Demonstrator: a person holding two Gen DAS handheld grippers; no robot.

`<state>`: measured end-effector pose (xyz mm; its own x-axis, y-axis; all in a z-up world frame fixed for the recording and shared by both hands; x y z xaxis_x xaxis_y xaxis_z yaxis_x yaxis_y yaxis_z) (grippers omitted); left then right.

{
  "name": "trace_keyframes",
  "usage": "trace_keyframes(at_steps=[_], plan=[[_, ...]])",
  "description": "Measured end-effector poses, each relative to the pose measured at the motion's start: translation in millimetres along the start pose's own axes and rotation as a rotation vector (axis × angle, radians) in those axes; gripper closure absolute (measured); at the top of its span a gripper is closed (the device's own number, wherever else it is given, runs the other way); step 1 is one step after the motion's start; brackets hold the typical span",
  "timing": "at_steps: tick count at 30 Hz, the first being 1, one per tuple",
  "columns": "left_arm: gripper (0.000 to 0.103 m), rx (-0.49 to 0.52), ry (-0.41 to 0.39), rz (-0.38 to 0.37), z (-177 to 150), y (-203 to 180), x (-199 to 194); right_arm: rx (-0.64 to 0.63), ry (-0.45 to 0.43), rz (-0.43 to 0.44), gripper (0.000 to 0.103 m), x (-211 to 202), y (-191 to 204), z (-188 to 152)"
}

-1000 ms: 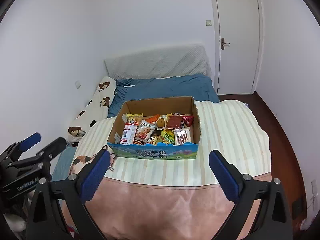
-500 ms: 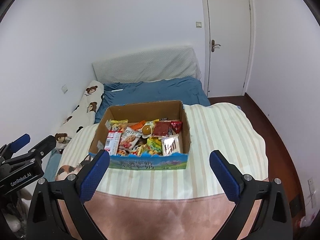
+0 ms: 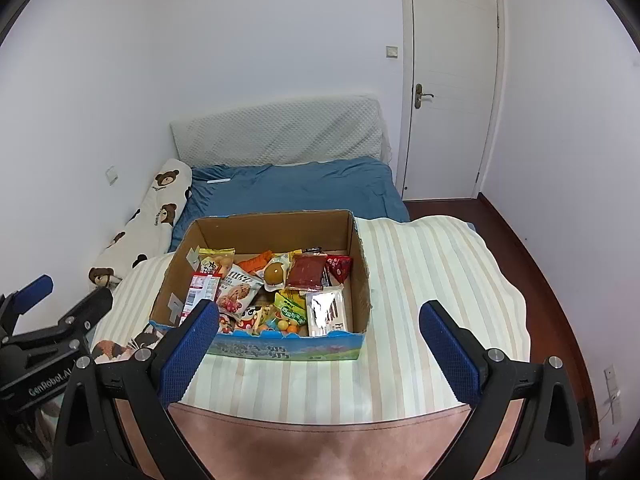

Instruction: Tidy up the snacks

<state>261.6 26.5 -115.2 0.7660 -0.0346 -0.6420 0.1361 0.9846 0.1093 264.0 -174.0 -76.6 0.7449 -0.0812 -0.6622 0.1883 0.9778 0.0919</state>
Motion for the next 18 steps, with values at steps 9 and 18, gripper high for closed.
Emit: trace_keyframes(at_steps=[9, 18], plan=[[0.000, 0.005, 0.009, -0.007, -3.6, -3.8, 4.3, 0.007, 0.018, -0.010, 0.001, 7.3, -0.3, -5.3], [0.000, 0.011, 0.004, -0.009, -2.6, -6.0, 6.7, 0.012, 0.022, -0.010, 0.001, 8.3, -1.0, -7.6]])
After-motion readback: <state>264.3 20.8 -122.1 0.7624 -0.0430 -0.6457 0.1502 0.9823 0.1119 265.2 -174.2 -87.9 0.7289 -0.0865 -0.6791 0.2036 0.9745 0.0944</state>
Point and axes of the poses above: each gripper's, at about its wrist camera, not at the fingertips, and x roughly the way its jaws point, y to its left, z to its top, the point moved 9 cm from there along x, roughly the way its jaws point, and after that the axes turned 6 degrees about x, right-handed, at the moved point
